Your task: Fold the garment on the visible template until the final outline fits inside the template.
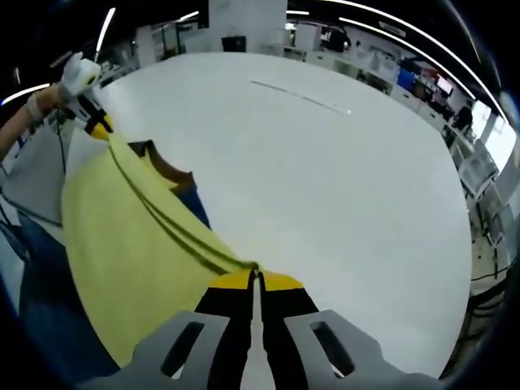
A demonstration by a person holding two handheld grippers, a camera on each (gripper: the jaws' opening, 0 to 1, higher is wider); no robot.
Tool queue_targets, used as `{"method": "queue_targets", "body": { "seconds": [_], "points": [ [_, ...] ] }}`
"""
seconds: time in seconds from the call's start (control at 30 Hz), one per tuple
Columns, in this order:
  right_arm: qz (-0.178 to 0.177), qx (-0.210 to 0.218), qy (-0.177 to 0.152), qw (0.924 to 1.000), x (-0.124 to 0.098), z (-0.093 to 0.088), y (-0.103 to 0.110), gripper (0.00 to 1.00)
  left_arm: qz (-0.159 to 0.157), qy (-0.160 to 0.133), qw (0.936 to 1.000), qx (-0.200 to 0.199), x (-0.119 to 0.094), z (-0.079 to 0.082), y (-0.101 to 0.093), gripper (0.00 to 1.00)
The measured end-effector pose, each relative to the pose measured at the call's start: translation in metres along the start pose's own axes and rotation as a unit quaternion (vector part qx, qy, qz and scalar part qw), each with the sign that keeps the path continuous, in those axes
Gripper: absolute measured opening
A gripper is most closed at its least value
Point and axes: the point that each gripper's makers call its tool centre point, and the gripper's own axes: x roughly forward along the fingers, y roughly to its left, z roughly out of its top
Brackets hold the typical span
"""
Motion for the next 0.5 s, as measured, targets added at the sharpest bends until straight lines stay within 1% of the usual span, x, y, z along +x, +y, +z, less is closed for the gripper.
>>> {"method": "queue_targets", "body": {
  "seconds": [0.17,0.23,0.3,0.43,0.5],
  "points": [
    [0.006,0.002,0.002,1.0,-0.001,0.001,0.0,0.03,0.0,-0.001,0.9999,-0.011,0.001,0.004,0.003,0.0],
    [0.009,0.005,0.003,0.9999,0.0,0.001,0.0,0.03,-0.008,0.003,0.9997,-0.021,0.0,0.005,0.003,0.0],
    [0.012,0.006,0.004,0.9999,0.0,0.001,-0.001,0.03,-0.007,0.003,0.9998,-0.016,0.0,0.006,0.004,0.0],
    [0.018,0.006,0.009,0.9998,0.002,0.0,-0.003,0.03,-0.005,0.001,0.9996,-0.027,0.0,0.012,0.009,0.0],
    [0.021,0.007,0.011,0.9997,0.003,-0.001,-0.003,0.03,-0.005,0.005,0.9995,-0.031,0.001,0.013,0.012,0.0]
  ]
}}
